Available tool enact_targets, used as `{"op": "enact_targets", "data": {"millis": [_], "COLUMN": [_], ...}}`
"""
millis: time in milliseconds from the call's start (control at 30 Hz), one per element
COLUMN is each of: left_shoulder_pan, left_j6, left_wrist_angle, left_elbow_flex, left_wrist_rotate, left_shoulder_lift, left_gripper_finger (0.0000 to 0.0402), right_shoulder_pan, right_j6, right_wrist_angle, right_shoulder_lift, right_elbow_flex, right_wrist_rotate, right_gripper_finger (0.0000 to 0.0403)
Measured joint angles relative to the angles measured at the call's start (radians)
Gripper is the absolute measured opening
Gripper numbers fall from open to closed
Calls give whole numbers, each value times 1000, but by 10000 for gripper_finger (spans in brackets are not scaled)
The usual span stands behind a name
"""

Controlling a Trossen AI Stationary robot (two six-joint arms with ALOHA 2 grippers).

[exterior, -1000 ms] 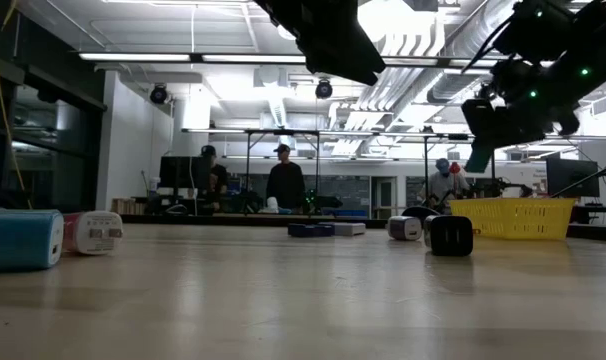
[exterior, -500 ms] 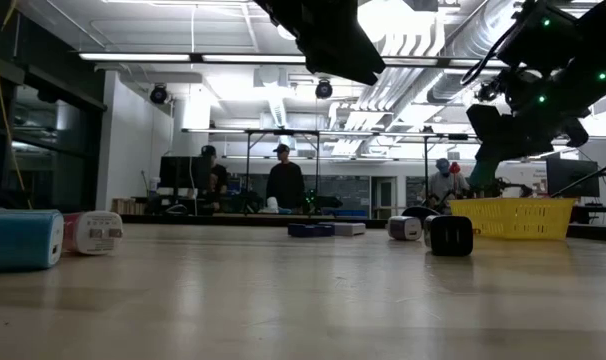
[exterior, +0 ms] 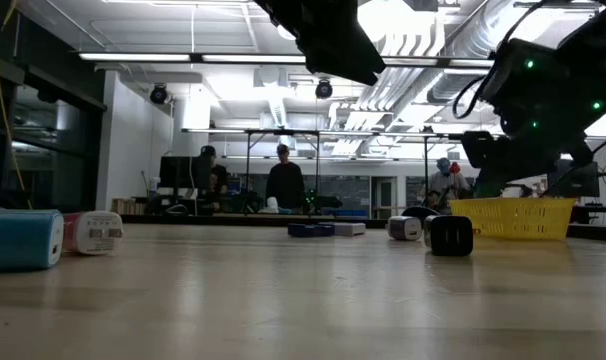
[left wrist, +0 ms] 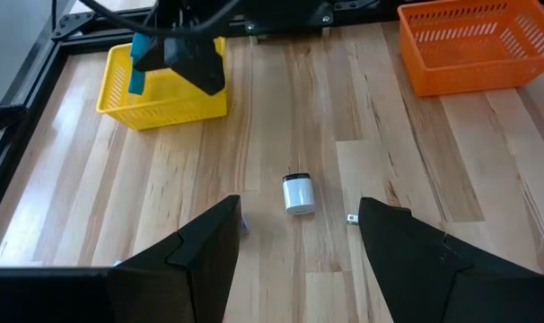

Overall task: Pick & Place Office items
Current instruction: Put the light blue digital clock into the yellow bin

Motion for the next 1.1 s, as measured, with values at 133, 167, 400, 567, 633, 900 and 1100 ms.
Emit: {"op": "enact_targets", "data": {"millis": [133, 167, 400, 567, 633, 900, 1100], "left_shoulder_pan": [0, 0, 0, 0, 0, 0, 0], "left_j6": [0, 0, 0, -1, -3, -3, -3], "left_wrist_angle": [0, 0, 3, 21, 31, 48, 49], "left_elbow_flex": [0, 0, 0, 0, 0, 0, 0], "left_wrist_rotate": [0, 0, 0, 0, 0, 0, 0], "left_shoulder_lift": [0, 0, 0, 0, 0, 0, 0], "left_gripper_finger": [218, 218, 218, 218, 218, 218, 218], "right_shoulder_pan": [0, 0, -3, -26, -39, -60, -100], "right_j6": [35, 35, 31, 18, -5, -71, -109], "right_wrist_angle": [2, 6, 39, 53, 68, 122, 143], "right_shoulder_lift": [47, 55, 86, 98, 98, 98, 98], "right_elbow_flex": [0, 0, 0, 0, 0, 0, 0], "right_wrist_rotate": [20, 22, 28, -5, -33, -45, -132], "right_gripper_finger": [146, 146, 146, 146, 146, 146, 146]}}
